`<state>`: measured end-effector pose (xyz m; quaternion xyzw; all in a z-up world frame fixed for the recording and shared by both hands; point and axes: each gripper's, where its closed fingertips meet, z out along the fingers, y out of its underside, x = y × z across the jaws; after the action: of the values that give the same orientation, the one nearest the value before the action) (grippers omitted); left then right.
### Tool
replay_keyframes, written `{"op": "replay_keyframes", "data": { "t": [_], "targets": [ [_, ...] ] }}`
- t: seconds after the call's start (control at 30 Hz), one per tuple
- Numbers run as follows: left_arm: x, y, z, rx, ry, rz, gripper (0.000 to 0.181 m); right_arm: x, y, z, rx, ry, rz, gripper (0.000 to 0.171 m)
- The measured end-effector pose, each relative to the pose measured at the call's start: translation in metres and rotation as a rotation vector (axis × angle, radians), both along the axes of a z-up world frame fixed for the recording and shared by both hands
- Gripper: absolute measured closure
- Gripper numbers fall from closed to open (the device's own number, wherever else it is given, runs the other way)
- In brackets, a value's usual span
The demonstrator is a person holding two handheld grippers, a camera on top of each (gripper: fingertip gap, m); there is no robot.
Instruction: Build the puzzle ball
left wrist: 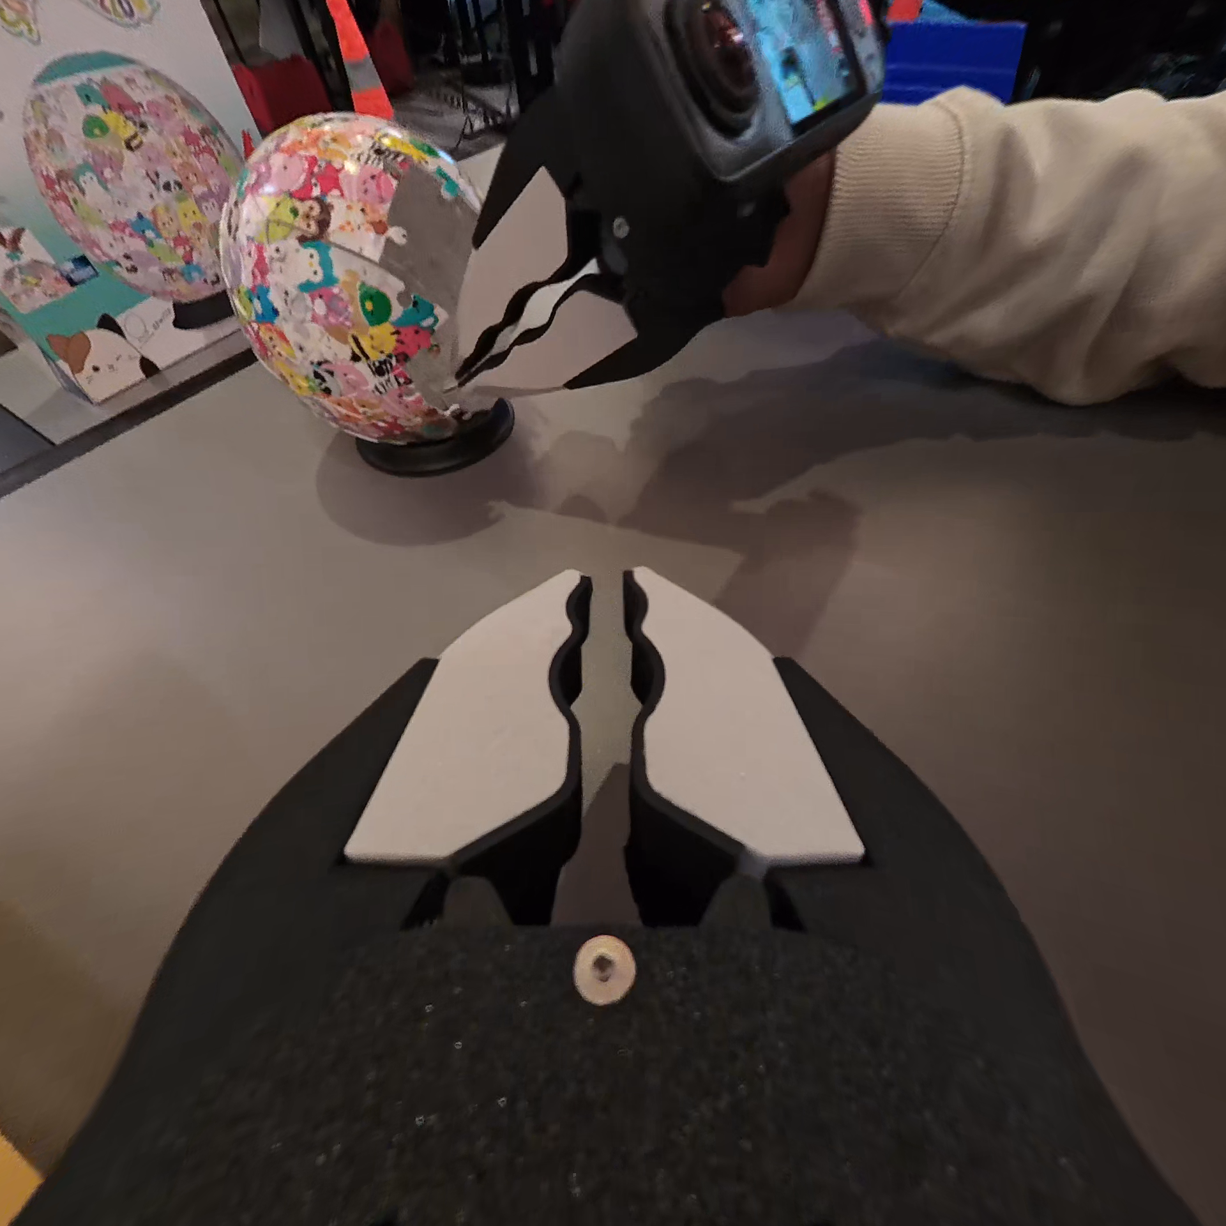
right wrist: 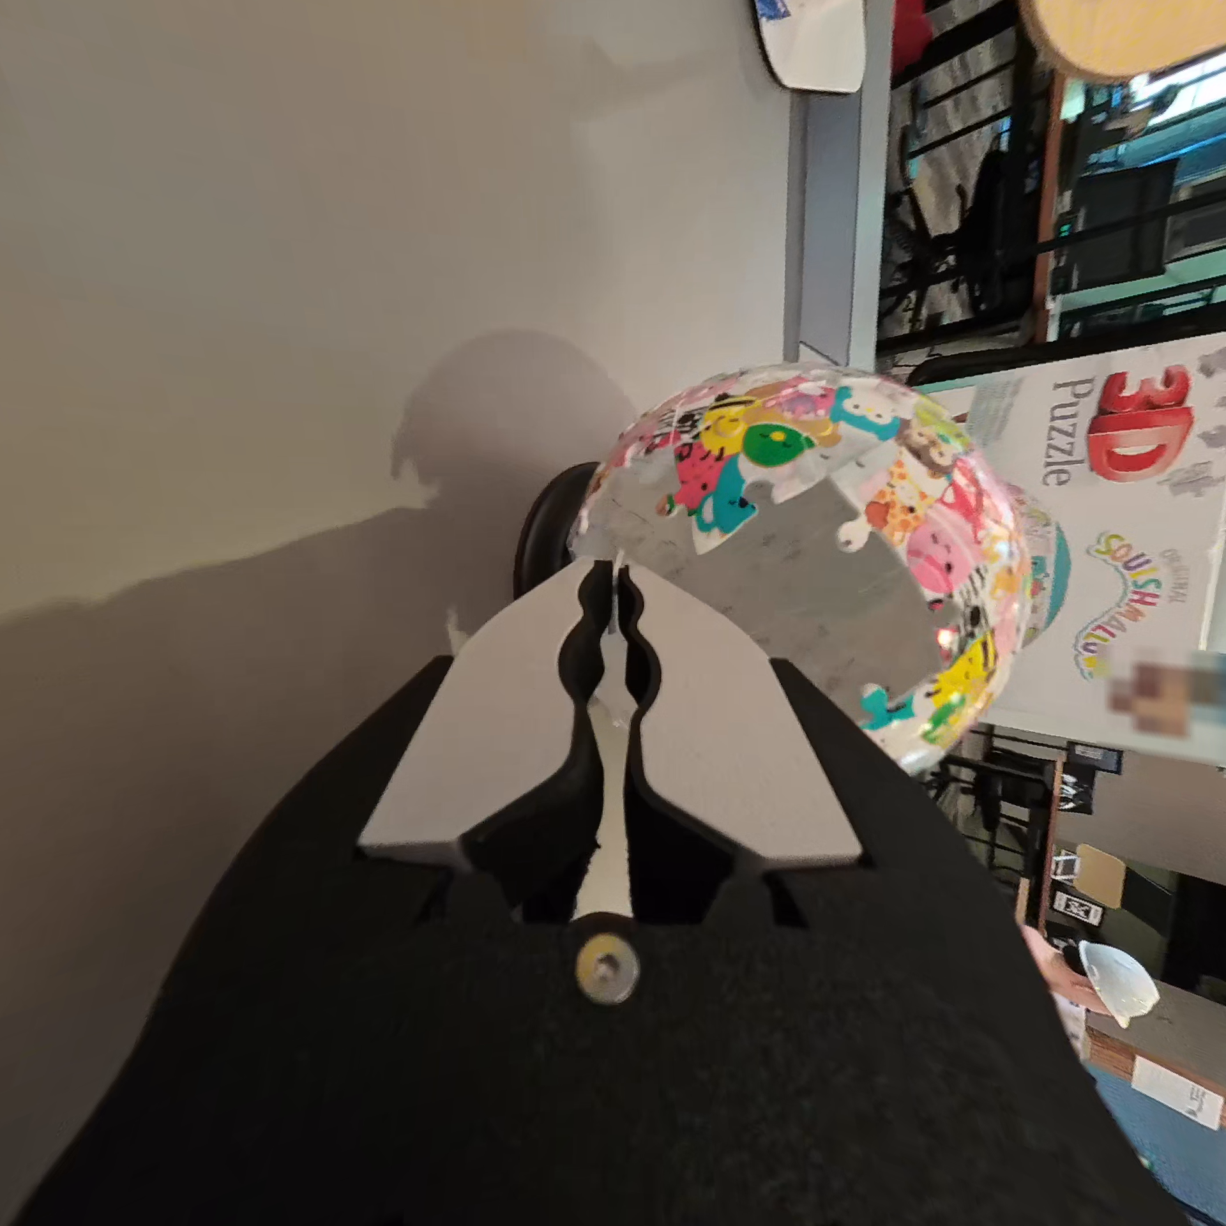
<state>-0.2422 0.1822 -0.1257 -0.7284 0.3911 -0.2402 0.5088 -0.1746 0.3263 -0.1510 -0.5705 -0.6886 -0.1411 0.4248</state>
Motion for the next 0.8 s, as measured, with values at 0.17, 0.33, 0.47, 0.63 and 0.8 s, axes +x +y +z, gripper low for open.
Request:
{"op": "replay_keyframes", "data": {
  "t": [0.17,0.33,0.47,0.63,0.8],
  "targets": [
    [0.004,-0.002,-0.002,-0.002,-0.027,-0.034,0.171,0.002,0.009,-0.01,-0.053,-0.032,-0.008,0.169],
    [0.01,-0.006,-0.001,0.004,-0.03,-0.061,0.171,-0.001,0.009,-0.011,-0.087,-0.057,0.006,0.169],
    [0.014,-0.009,0.0,0.022,-0.019,-0.073,0.171,0.0,0.008,-0.008,-0.034,-0.096,0.034,0.169],
    [0.017,-0.01,0.0,0.002,-0.039,-0.084,0.171,0.0,0.007,-0.016,0.003,-0.1,0.04,0.169],
    [0.021,-0.014,0.005,-0.018,-0.068,-0.103,0.171,0.001,0.009,-0.016,0.012,-0.108,0.028,0.169]
  ]
}}
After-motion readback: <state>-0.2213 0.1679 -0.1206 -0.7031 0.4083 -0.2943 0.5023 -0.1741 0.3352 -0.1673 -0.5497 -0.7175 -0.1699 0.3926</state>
